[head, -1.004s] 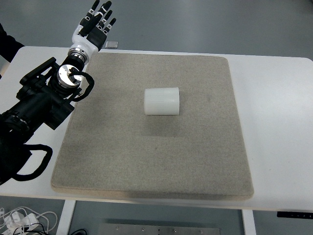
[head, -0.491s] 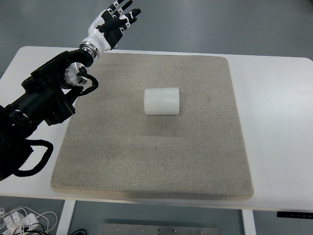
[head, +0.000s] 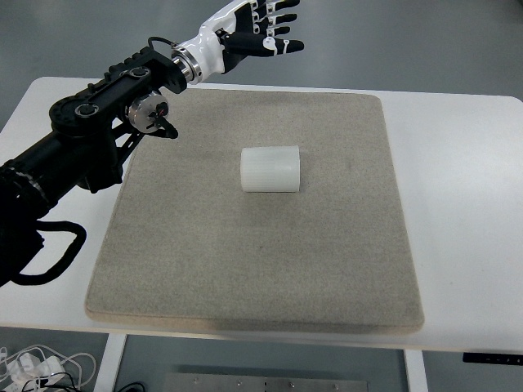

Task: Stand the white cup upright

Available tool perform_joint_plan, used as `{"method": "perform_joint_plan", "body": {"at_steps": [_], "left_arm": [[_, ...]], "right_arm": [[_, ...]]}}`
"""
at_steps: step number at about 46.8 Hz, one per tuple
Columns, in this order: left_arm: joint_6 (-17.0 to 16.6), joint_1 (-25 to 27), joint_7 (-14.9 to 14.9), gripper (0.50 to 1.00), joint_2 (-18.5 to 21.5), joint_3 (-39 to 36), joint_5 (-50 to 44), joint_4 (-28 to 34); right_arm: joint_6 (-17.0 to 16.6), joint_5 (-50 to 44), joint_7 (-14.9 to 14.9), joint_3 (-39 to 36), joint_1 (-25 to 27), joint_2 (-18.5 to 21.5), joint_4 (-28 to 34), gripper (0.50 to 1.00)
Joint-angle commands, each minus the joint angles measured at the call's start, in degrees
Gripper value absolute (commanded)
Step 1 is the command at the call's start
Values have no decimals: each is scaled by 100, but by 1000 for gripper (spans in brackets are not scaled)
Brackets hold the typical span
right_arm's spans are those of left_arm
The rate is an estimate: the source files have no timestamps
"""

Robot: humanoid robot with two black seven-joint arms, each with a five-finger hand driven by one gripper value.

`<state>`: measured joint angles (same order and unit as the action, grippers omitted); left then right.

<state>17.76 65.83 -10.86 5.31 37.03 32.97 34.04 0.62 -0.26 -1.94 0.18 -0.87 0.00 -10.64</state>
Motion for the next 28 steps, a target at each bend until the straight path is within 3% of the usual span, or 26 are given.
{"method": "perform_joint_plan", "body": {"at_steps": [1, 17, 22, 28], "left_arm": [[-18, 8, 198, 992, 110, -126, 420, 304], [-18, 298, 1674, 988, 691, -855, 806, 1667], [-9, 448, 1982, 988, 743, -1058, 1123, 1782], [96, 527, 2079, 992, 796, -1172, 1369, 1887]], "right_arm": [[0, 0, 1, 0, -1, 0, 0, 952], [0, 0, 1, 0, -1, 0, 0, 952], [0, 0, 1, 0, -1, 0, 0, 952], [0, 0, 1, 0, -1, 0, 0, 952]]}}
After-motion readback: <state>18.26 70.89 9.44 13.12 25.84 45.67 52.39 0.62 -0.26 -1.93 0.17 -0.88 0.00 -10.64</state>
